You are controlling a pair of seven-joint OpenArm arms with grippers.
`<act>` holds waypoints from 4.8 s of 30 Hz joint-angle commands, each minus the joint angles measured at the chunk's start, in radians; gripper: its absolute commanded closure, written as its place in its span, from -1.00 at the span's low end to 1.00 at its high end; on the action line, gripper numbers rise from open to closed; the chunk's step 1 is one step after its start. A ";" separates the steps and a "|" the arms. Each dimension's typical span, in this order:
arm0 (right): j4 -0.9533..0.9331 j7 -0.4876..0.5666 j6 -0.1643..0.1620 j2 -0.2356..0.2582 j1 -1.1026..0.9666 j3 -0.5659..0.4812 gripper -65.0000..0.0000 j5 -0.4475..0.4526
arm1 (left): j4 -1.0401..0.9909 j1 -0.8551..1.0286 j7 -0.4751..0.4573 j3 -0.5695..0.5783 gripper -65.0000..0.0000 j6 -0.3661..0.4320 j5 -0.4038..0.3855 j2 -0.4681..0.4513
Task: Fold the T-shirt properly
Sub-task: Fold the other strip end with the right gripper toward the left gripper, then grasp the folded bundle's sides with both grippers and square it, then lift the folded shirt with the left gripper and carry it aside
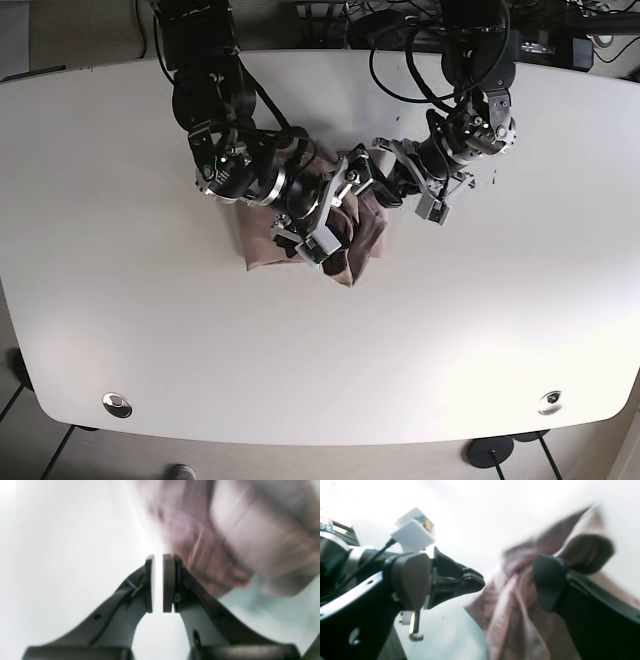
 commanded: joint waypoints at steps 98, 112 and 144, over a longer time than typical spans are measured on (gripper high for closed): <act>-0.301 0.392 0.054 0.116 -0.083 -0.025 0.84 -0.145 | -0.067 -0.251 -0.286 0.294 -0.07 0.560 0.067 -0.033; -0.247 0.312 0.059 0.117 -0.074 0.219 0.84 -0.136 | -0.463 -0.242 -0.484 0.405 -0.28 0.553 0.308 -0.016; -0.218 0.314 0.059 0.119 -0.076 0.259 0.84 -0.146 | -0.791 -0.237 -0.722 -0.075 -0.26 -0.090 0.302 -0.802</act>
